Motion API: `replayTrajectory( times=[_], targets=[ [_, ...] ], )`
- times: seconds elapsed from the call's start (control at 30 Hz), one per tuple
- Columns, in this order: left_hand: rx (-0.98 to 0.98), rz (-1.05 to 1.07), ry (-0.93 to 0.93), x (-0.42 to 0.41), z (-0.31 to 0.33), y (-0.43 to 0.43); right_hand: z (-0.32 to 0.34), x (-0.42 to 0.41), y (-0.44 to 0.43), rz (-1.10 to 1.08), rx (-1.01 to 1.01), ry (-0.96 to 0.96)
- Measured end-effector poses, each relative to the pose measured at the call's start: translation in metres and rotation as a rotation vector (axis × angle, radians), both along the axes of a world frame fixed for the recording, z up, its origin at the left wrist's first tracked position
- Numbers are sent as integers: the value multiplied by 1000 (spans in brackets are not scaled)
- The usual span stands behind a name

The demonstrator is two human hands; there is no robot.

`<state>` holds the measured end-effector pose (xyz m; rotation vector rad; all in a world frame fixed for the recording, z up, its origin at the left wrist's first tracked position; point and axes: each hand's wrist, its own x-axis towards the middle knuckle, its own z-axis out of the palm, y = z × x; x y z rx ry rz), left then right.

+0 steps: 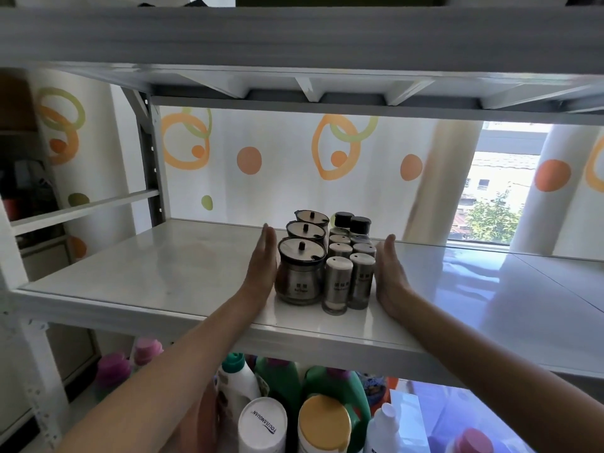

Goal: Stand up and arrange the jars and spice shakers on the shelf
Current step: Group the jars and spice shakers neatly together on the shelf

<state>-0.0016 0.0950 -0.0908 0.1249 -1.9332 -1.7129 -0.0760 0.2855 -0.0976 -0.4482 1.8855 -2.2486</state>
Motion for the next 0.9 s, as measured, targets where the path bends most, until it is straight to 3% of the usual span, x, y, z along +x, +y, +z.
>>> replayTrajectory(
  times=[0.07,0.13,0.27,0.33,0.43,0.9],
  targets=[
    [-410,87,146,11,-4,-6,-3,5,12,2,73,111],
    [-735,79,262,16,-5,-9,-6,7,23,-36,187,374],
    [-1168,76,478,16,1,10,-9,11,37,-254,518,985],
    [-1229,59,518,12,0,17,-12,11,38,-294,573,1113],
    [-1227,79,527,4,-4,21,-12,10,38,-336,617,1160],
    [-1229,126,477,3,-3,27,-10,13,35,-374,593,1092]
  ],
)
